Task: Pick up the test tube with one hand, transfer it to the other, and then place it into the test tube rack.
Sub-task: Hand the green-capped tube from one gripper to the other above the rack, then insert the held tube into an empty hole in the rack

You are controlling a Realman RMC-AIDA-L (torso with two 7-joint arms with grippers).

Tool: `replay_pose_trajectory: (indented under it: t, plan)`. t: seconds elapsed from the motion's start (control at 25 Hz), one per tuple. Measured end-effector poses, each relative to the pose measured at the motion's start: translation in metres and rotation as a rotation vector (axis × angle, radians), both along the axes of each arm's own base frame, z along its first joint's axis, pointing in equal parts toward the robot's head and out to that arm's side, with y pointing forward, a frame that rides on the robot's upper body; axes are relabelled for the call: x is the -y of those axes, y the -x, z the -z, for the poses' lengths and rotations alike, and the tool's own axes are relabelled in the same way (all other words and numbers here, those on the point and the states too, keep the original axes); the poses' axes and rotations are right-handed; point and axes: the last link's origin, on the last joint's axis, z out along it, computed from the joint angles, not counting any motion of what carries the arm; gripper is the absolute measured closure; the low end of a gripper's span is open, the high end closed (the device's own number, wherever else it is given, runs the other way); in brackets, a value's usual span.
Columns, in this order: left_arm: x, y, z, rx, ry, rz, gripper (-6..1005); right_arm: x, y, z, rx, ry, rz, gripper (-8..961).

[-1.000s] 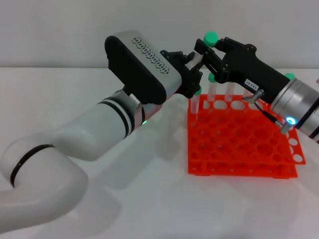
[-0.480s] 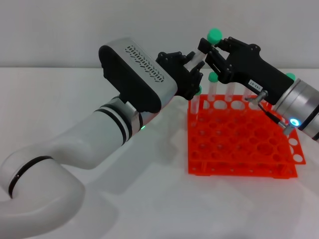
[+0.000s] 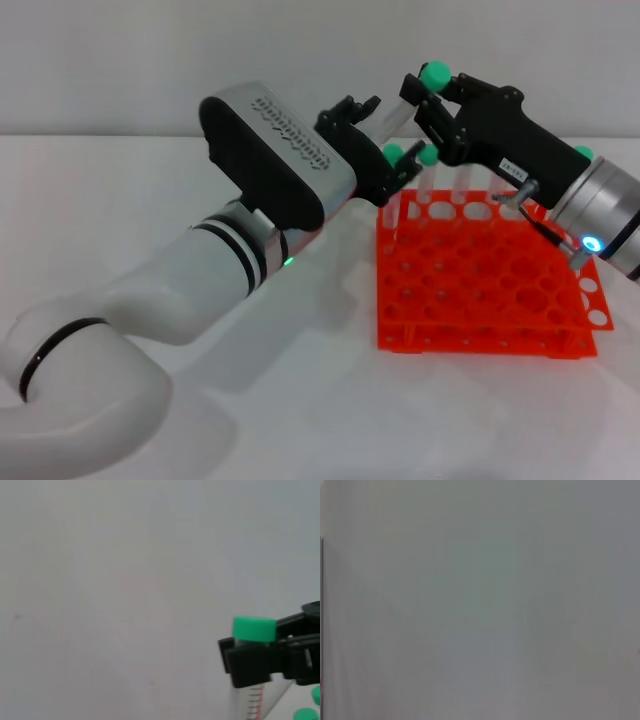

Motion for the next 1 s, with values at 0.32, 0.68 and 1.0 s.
replay_pose_trajectory:
  t: [0.32, 0.68, 1.0]
  plan:
    - [0.009, 0.006, -0.006, 0.058, -0.039, 0.021, 278, -0.009, -0.008, -0.018, -0.028, -0.108, 0.045, 752]
    - [0.016, 0.028, -0.027, 0.230, -0.149, -0.033, 277, -0.020, -0.022, -0.042, -0.043, -0.227, 0.118, 751]
    - [0.026, 0.100, -0.069, 0.566, -0.403, -0.209, 278, -0.022, -0.031, -0.054, -0.031, -0.233, 0.124, 751]
